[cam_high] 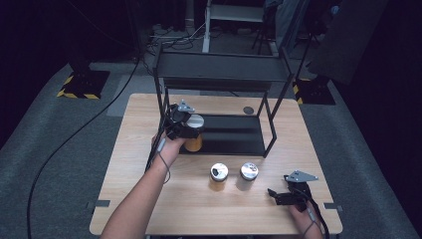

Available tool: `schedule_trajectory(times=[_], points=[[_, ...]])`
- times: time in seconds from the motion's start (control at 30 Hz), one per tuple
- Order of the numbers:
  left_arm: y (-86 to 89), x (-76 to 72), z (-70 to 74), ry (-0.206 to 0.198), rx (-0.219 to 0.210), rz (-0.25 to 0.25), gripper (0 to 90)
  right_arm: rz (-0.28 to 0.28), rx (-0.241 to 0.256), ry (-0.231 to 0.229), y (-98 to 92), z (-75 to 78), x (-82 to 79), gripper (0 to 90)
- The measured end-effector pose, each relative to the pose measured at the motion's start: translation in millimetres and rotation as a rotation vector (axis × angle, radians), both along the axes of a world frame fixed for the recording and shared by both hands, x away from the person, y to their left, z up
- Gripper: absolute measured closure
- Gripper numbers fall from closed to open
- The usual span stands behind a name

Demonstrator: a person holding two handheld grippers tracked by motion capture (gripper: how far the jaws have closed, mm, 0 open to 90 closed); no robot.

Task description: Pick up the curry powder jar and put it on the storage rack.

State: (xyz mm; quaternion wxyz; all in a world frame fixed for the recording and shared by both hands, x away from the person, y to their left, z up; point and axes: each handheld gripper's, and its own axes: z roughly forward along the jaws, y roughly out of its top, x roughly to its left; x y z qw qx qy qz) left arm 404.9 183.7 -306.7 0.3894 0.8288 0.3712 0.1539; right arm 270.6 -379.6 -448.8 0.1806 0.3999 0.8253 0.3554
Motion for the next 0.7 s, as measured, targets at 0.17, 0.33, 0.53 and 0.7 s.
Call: schedule_trajectory(times=[0.17,0.33,0.53,0.7], points=[[-6.5,6.7,-2.9,0.006,0.029,0.016,33.8,0.0,0.0,0.0,0.0,0.0,0.0,7.2],[-9.6,16.0,-7.0,0.035,0.056,0.017,33.7,0.0,0.0,0.0,0.0,0.0,0.0,7.2],[-11.2,18.4,-12.0,0.036,0.057,0.031,33.7,0.0,0.0,0.0,0.0,0.0,0.0,7.2],[-12.1,20.6,-14.2,0.045,0.065,0.027,33.7,0.0,0.0,0.0,0.0,0.0,0.0,7.2]])
